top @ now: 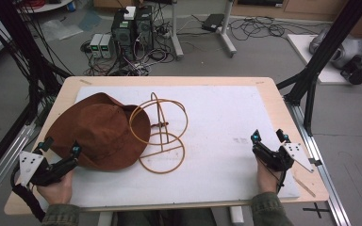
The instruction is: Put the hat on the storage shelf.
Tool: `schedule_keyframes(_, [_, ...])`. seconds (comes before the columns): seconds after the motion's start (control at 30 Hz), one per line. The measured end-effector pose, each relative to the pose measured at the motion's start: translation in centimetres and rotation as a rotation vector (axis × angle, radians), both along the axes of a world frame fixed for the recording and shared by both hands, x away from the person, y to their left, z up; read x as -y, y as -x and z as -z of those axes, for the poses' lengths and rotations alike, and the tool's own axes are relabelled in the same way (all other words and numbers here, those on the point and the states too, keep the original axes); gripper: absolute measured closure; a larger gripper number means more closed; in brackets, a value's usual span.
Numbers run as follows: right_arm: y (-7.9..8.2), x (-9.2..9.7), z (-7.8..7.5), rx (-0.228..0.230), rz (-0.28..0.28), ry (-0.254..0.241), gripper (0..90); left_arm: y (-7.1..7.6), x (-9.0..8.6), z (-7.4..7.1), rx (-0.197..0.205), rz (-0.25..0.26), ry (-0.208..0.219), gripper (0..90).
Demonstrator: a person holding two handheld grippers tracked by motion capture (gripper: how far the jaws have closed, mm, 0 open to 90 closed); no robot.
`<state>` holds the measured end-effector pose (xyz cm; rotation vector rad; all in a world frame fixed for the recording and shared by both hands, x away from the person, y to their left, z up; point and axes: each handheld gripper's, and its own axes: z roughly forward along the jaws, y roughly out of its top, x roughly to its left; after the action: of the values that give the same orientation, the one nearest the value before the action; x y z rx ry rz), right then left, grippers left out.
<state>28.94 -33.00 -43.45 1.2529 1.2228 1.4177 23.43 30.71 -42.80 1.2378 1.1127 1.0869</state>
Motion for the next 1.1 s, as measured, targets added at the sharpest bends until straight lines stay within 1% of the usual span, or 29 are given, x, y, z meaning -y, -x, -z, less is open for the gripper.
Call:
schedule_keyframes(0.03, [0.0, 0.1, -0.1, 0.003, 0.009, 0.003, 11.0, 0.0, 0.0, 0.0, 0.007, -0.005, -0.004, 13.9])
schedule_keyframes(0.1, [0.1, 0.2, -0.2, 0.003, 0.011, 0.000, 11.0, 0.1, 0.0, -0.1, 0.034, -0.006, -0.003, 14.0])
schedule_keyframes(0.13, [0.2, 0.3, -0.2, 0.008, 0.021, 0.006, 11.0, 0.2, 0.1, -0.2, 0.050, -0.011, -0.006, 14.0])
schedule_keyframes(0.17, [0.2, 0.3, -0.3, 0.004, 0.022, 0.000, 11.0, 0.3, 0.2, -0.3, 0.061, -0.020, -0.023, 14.0])
schedule_keyframes(0.2, [0.2, 0.4, -0.3, 0.005, 0.019, 0.000, 11.0, 0.4, 0.3, -0.4, 0.099, -0.017, -0.040, 14.1])
schedule_keyframes(0.23, [0.1, 0.4, -0.4, 0.004, 0.023, 0.000, 11.0, 0.4, 0.3, -0.4, 0.099, -0.017, -0.040, 14.2])
schedule_keyframes(0.27, [0.1, 0.4, -0.4, 0.005, 0.023, 0.000, 11.0, 0.4, 0.5, -0.5, 0.113, -0.020, -0.045, 14.3])
schedule_keyframes(0.3, [0.1, 0.4, -0.4, 0.005, 0.022, -0.002, 11.0, 0.4, 0.5, -0.5, 0.115, -0.015, -0.049, 14.3])
schedule_keyframes(0.33, [0.2, 0.4, -0.4, 0.001, 0.026, -0.002, 11.0, 0.3, 0.7, -0.5, 0.106, -0.008, -0.050, 14.3])
schedule_keyframes(0.43, [0.2, 0.3, -0.4, 0.004, 0.028, 0.023, 11.1, 0.0, 0.9, -0.5, 0.057, 0.020, -0.026, 14.7])
schedule_keyframes(0.47, [0.2, 0.3, -0.4, 0.004, 0.028, 0.023, 11.1, 0.0, 0.9, -0.5, 0.057, 0.020, -0.026, 15.1])
schedule_keyframes(0.5, [0.2, 0.4, -0.3, -0.003, 0.025, 0.021, 11.0, -0.2, 0.9, -0.6, 0.023, 0.027, -0.031, 15.1])
schedule_keyframes(0.53, [0.2, 0.4, -0.3, -0.003, 0.025, 0.025, 11.1, -0.2, 0.9, -0.6, 0.023, 0.027, -0.031, 15.1])
schedule_keyframes(0.57, [0.1, 0.5, -0.3, -0.005, 0.024, 0.028, 11.0, -0.4, 0.8, -0.6, -0.009, 0.050, -0.019, 15.1])
schedule_keyframes(0.6, [0.2, 0.4, -0.2, -0.015, 0.022, 0.021, 11.1, -0.4, 0.7, -0.6, -0.025, 0.060, -0.010, 14.7])
schedule_keyframes(0.63, [0.1, 0.4, -0.2, -0.014, 0.020, 0.029, 11.0, -0.4, 0.7, -0.6, -0.025, 0.060, -0.010, 14.5])
schedule_keyframes(0.67, [0.1, 0.4, -0.2, -0.020, 0.020, 0.029, 11.1, -0.6, 0.6, -0.7, -0.060, 0.087, 0.009, 14.5])
schedule_keyframes(0.7, [0.1, 0.4, -0.1, -0.026, 0.016, 0.027, 11.0, -0.8, 0.5, -0.7, -0.078, 0.102, 0.017, 14.6])
schedule_keyframes(0.73, [0.0, 0.3, -0.1, -0.029, 0.010, 0.028, 11.1, -0.8, 0.5, -0.7, -0.078, 0.102, 0.017, 14.8])
schedule_keyframes(0.77, [-0.1, 0.3, -0.1, -0.032, 0.006, 0.028, 11.1, -0.9, 0.4, -0.8, -0.104, 0.122, 0.020, 15.1])
schedule_keyframes(0.83, [-0.2, 0.2, 0.0, -0.051, -0.011, 0.030, 11.1, -0.9, 0.4, -0.8, -0.102, 0.127, 0.020, 16.6])
schedule_keyframes(0.87, [-0.2, 0.1, 0.0, -0.052, -0.011, 0.034, 11.1, -0.9, 0.4, -0.7, -0.087, 0.115, 0.011, 16.6])
schedule_keyframes(0.93, [-0.3, 0.1, 0.0, -0.059, -0.018, 0.032, 11.1, -0.9, 0.2, -0.8, -0.082, 0.112, 0.012, 16.6])
schedule_keyframes(1.0, [-0.3, 0.1, 0.1, -0.056, -0.016, 0.037, 11.1, -1.0, 0.0, -0.7, -0.097, 0.127, 0.018, 16.6])
schedule_keyframes(1.07, [-0.4, 0.1, 0.1, -0.064, -0.018, 0.032, 11.1, -1.4, -0.2, -0.6, -0.127, 0.155, 0.026, 17.0])
schedule_keyframes(1.1, [-0.4, 0.1, 0.1, -0.064, -0.018, 0.032, 11.1, -1.4, -0.2, -0.6, -0.127, 0.155, 0.026, 17.1])
